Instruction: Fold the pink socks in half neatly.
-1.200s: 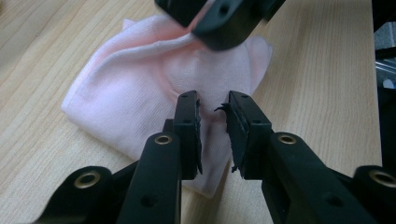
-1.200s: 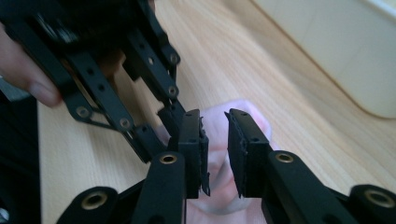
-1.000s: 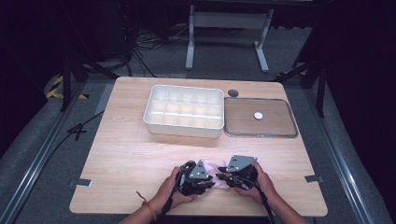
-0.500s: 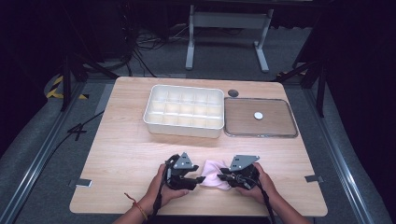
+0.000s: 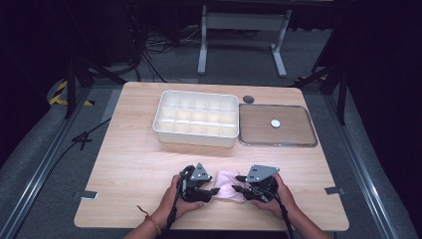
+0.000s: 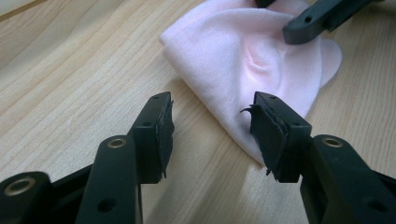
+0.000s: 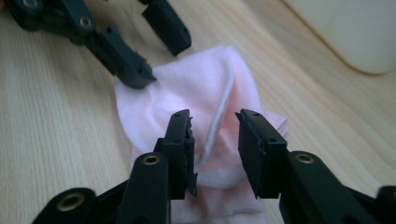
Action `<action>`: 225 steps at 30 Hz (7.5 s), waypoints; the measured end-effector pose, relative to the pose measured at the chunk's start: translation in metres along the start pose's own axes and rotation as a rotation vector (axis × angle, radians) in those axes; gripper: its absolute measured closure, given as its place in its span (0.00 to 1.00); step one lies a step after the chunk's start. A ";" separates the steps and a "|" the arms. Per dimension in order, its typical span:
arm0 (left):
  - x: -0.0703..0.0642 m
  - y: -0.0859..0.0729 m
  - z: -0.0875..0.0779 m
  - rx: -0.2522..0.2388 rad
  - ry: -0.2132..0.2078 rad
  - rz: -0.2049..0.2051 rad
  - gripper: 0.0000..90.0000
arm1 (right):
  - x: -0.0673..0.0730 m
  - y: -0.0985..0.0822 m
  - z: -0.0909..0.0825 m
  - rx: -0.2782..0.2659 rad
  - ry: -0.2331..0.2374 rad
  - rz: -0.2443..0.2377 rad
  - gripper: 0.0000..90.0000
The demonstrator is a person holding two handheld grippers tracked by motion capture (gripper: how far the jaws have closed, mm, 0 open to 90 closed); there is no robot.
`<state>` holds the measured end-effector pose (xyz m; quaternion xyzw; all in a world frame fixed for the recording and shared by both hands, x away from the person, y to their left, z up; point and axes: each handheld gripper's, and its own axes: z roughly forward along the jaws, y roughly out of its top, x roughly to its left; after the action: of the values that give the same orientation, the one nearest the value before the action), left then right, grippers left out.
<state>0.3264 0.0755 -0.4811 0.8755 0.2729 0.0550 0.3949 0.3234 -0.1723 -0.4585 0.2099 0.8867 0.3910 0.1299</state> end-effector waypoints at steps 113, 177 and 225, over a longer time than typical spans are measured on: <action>-0.015 0.026 0.006 -0.114 -0.011 0.005 0.87 | -0.007 -0.001 0.025 0.001 -0.028 0.029 0.88; -0.040 0.010 -0.004 -0.015 -0.007 0.176 0.77 | -0.028 -0.003 0.022 -0.030 0.066 0.155 0.84; -0.053 0.021 0.000 -0.070 -0.113 0.260 0.87 | -0.020 -0.003 0.016 0.013 0.010 0.097 0.69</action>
<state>0.2911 0.0361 -0.4597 0.8910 0.1325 0.0656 0.4293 0.3460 -0.1731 -0.4694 0.2512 0.8787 0.3922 0.1049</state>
